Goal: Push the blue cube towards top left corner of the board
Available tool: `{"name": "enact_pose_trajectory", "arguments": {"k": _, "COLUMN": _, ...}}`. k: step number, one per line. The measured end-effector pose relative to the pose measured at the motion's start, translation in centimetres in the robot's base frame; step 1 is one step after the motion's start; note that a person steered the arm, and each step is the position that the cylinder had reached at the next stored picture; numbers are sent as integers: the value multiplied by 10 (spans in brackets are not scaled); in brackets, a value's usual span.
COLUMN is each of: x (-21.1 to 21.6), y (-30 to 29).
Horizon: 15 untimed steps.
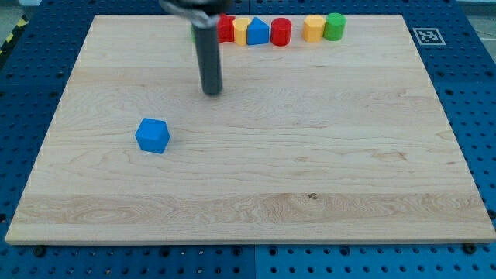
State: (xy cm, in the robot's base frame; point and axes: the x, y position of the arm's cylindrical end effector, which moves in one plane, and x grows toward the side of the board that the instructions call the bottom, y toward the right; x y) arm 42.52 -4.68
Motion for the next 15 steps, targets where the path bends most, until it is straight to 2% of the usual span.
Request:
{"name": "enact_pose_trajectory", "arguments": {"k": 1, "x": 85, "y": 0}}
{"name": "enact_pose_trajectory", "arguments": {"k": 2, "x": 125, "y": -17}}
{"name": "enact_pose_trajectory", "arguments": {"k": 4, "x": 145, "y": -18}}
{"name": "enact_pose_trajectory", "arguments": {"k": 5, "x": 139, "y": -41}}
{"name": "enact_pose_trajectory", "arguments": {"k": 7, "x": 50, "y": -86}}
{"name": "enact_pose_trajectory", "arguments": {"k": 8, "x": 30, "y": -102}}
{"name": "enact_pose_trajectory", "arguments": {"k": 11, "x": 55, "y": -104}}
{"name": "enact_pose_trajectory", "arguments": {"k": 12, "x": 50, "y": -132}}
{"name": "enact_pose_trajectory", "arguments": {"k": 13, "x": 32, "y": -156}}
{"name": "enact_pose_trajectory", "arguments": {"k": 15, "x": -39, "y": -158}}
